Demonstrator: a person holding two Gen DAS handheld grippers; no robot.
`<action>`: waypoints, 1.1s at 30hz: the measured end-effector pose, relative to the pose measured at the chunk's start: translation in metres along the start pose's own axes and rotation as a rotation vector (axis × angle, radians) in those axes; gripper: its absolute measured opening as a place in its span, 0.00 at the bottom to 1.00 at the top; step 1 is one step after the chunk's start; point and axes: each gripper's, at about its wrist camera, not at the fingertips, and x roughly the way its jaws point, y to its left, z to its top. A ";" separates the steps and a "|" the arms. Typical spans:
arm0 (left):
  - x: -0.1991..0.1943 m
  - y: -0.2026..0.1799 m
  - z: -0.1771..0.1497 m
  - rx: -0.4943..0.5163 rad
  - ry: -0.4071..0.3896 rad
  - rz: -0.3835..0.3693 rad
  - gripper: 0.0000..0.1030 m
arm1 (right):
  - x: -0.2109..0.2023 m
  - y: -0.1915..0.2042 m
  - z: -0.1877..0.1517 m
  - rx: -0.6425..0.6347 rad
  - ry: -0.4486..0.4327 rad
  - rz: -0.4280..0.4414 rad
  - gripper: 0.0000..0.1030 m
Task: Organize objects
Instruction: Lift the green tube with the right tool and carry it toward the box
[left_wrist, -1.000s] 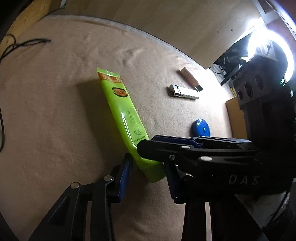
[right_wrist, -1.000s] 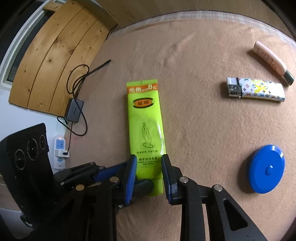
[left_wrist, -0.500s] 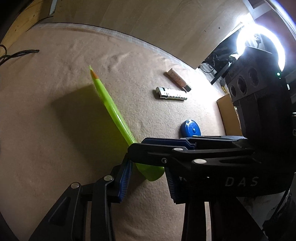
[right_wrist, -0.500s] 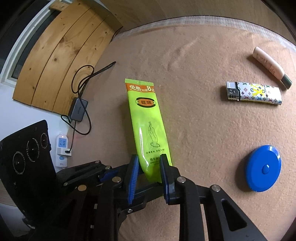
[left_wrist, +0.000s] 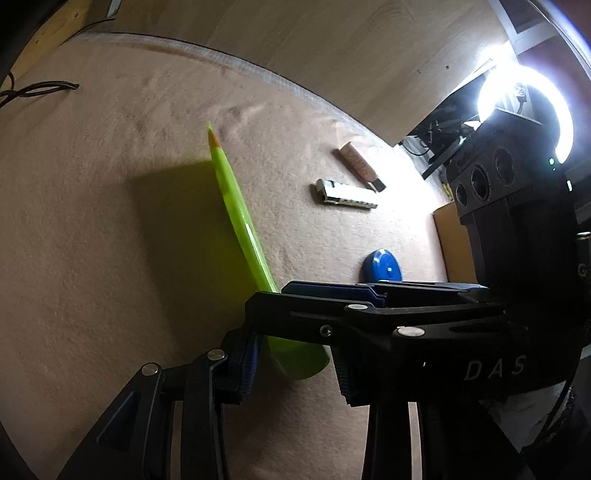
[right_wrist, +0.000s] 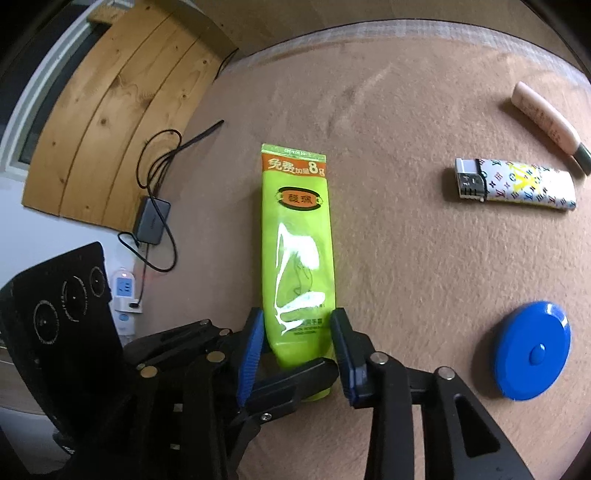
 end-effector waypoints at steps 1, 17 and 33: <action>-0.001 -0.002 0.000 0.004 -0.001 0.002 0.35 | -0.002 0.000 -0.001 0.004 -0.004 0.007 0.31; -0.006 -0.098 0.009 0.155 -0.018 -0.025 0.35 | -0.090 -0.029 -0.027 0.023 -0.140 -0.007 0.31; 0.063 -0.257 -0.008 0.321 0.039 -0.124 0.35 | -0.219 -0.129 -0.077 0.153 -0.286 -0.081 0.31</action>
